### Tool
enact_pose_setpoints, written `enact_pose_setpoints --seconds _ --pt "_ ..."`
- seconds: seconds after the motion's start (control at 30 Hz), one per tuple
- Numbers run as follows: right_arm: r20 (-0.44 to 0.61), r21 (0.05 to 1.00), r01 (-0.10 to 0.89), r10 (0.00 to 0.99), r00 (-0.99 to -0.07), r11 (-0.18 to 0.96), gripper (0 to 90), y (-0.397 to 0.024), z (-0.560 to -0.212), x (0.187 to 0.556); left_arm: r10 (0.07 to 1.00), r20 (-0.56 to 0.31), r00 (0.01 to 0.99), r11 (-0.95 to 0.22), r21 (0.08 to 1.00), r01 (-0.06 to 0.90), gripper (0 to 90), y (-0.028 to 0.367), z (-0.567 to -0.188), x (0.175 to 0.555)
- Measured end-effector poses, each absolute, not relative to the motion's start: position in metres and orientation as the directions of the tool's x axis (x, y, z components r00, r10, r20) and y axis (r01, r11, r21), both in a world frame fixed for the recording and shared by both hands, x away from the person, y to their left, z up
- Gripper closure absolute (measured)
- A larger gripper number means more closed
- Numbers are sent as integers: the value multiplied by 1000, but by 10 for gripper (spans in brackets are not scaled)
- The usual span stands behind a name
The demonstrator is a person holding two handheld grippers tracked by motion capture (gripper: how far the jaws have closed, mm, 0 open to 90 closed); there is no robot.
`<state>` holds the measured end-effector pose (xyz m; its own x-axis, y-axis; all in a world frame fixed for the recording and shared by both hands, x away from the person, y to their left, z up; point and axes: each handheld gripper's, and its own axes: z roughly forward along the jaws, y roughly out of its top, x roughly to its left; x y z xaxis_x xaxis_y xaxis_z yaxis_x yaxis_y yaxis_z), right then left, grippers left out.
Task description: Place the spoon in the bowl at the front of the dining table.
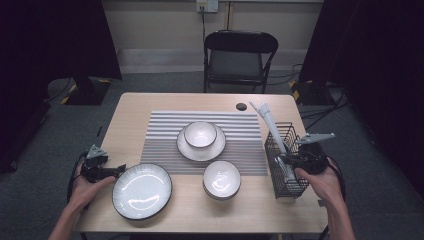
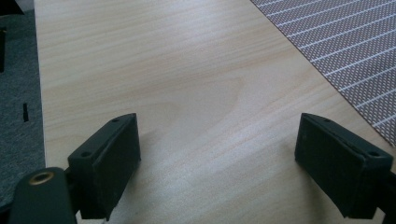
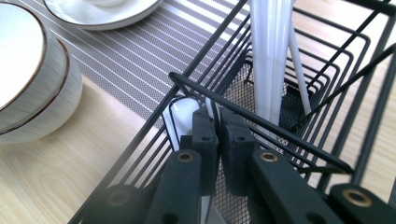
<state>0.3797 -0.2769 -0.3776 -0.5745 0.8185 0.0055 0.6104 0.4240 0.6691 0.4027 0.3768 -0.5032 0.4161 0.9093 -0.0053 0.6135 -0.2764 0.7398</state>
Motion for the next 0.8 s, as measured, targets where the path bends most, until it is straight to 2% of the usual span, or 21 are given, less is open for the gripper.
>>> enact_pose_setpoints --seconds 0.27,0.4,0.8 --pt "6 721 569 818 -575 395 861 -283 -379 371 909 -6 416 -276 740 614 138 377 -503 403" --pt "47 743 572 825 -562 348 859 -287 -379 369 910 -5 415 -276 740 614 138 377 -503 403" --pt "-8 754 529 810 -587 390 867 -284 -383 366 909 -6 416 -275 740 614 138 377 -503 403"
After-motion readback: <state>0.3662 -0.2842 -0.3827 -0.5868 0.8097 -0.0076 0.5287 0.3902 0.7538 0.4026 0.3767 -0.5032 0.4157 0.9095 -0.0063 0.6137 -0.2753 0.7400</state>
